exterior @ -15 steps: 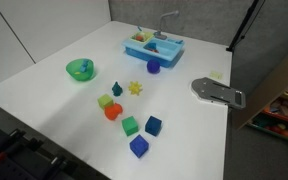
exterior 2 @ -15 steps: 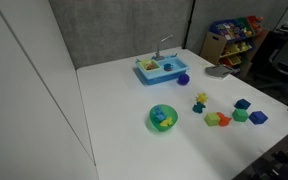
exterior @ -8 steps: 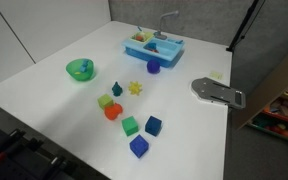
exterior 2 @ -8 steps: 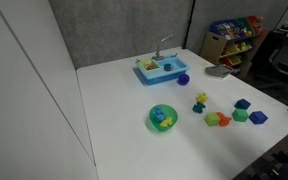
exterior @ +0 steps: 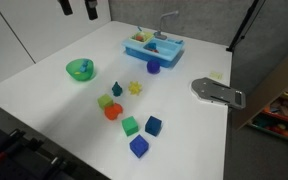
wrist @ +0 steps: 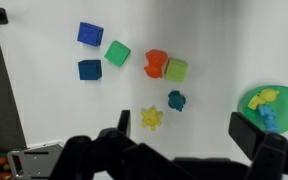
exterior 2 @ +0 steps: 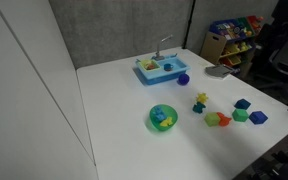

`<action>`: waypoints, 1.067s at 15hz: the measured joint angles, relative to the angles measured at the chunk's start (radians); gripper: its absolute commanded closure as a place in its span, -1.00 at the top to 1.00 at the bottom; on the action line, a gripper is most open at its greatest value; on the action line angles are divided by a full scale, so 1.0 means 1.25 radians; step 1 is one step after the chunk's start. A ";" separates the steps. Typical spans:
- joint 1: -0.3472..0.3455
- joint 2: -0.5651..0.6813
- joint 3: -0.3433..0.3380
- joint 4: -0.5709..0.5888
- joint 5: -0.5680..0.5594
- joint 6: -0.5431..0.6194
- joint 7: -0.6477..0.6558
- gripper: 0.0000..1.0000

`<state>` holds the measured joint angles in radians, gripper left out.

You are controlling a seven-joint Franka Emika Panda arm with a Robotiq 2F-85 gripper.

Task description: Lift the green elephant plush toy and put it in the green bowl

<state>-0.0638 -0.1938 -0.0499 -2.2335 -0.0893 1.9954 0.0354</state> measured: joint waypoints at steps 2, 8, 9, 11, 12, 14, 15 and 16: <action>0.000 0.056 0.000 0.023 0.012 0.012 -0.013 1.00; 0.000 0.213 -0.002 0.076 0.031 0.080 -0.038 1.00; 0.000 0.238 -0.003 0.080 0.031 0.101 -0.037 1.00; 0.000 0.286 -0.006 0.087 0.030 0.135 -0.034 1.00; 0.000 0.307 -0.007 0.091 0.030 0.148 -0.032 1.00; 0.000 0.345 -0.009 0.099 0.030 0.170 -0.030 1.00; 0.000 0.361 -0.010 0.104 0.030 0.177 -0.029 1.00; 0.000 0.374 -0.010 0.110 0.030 0.179 -0.028 1.00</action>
<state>-0.0642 0.2732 -0.0628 -2.0965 -0.0518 2.2187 0.0002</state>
